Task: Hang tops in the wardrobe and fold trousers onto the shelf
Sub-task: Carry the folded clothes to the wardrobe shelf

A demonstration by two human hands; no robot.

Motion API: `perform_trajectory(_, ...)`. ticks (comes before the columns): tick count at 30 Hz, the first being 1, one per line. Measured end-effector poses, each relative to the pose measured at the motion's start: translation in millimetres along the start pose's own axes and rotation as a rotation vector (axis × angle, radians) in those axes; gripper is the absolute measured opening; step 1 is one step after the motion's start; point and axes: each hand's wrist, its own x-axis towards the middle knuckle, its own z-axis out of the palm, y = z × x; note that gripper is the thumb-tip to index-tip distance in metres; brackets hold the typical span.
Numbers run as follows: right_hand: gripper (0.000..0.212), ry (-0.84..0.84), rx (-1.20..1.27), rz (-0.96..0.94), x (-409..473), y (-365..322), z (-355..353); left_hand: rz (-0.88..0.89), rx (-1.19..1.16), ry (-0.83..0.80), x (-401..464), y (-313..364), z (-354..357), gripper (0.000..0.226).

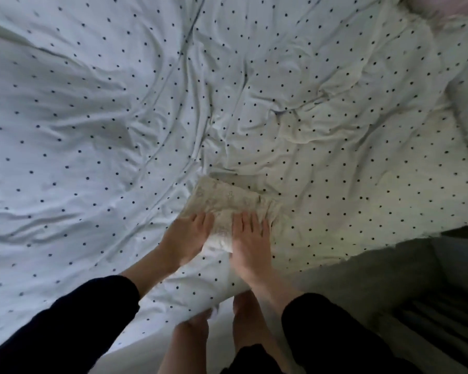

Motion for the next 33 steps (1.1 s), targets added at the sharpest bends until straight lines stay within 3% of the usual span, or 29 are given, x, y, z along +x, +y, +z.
perform_trajectory(4, 0.071, 0.087, 0.191, -0.075, 9.0, -44.3, -18.9, -0.379, -0.218, 0.065, -42.1, -15.8, -30.2, 0.050)
perform_trajectory(8, 0.053, 0.111, 0.402, -0.091, -4.3, -101.5, -26.1, -0.747, -0.772, 0.100, -101.3, -37.1, -41.2, 0.038)
perform_trajectory(10, 0.049, -0.014, 0.571, -0.092, -22.1, -145.6, -36.0, -0.901, -1.000, 0.192, -146.2, -49.5, -38.6, 0.033)
perform_trajectory(13, 0.034, -0.374, 0.769, -0.198, -55.8, -222.0, -43.7, -1.054, -1.304, 0.328, -223.8, -60.0, -27.7, 0.033)
perform_trajectory(15, 0.036, -0.521, 0.791, -0.304, -75.0, -261.1, -42.6, -1.015, -1.521, 0.396, -272.4, -65.1, -25.2, 0.040)
perform_trajectory(18, 0.041, -0.685, 0.630, -0.518, -117.8, -332.9, -35.7, -0.776, -1.986, 0.523, -370.6, -81.8, -18.7, 0.054)
perform_trajectory(20, 0.049, -0.729, 0.625, -0.615, -148.2, -390.9, -29.8, -0.669, -2.118, 0.588, -442.4, -96.6, -13.0, 0.054)
perform_trajectory(23, 0.054, -0.645, 0.576, -0.678, -177.2, -460.9, -23.9, -0.621, -1.988, 0.607, -524.8, -119.0, -12.6, 0.053)
perform_trajectory(25, 0.035, -0.553, 0.548, -0.732, -193.4, -512.4, -19.5, -0.665, -1.765, 0.682, -582.0, -134.7, -7.7, 0.050)
perform_trajectory(27, 0.011, -0.516, 0.563, -0.730, -203.4, -556.5, -25.6, -0.836, -1.515, 0.736, -626.4, -149.6, -6.2, 0.052)
perform_trajectory(29, 0.020, -0.541, 0.567, -0.769, -210.6, -605.0, -34.8, -1.031, -1.076, 0.832, -672.6, -165.7, -7.4, 0.049)
perform_trajectory(31, 0.031, -0.559, 0.548, -0.869, -211.9, -640.3, -48.2, -1.116, -0.641, 0.923, -710.1, -184.3, -12.3, 0.038)
perform_trajectory(33, 0.041, -0.599, 0.487, -1.004, -215.1, -684.7, -56.9, -1.179, -0.340, 0.825, -756.2, -211.6, -12.1, 0.067)
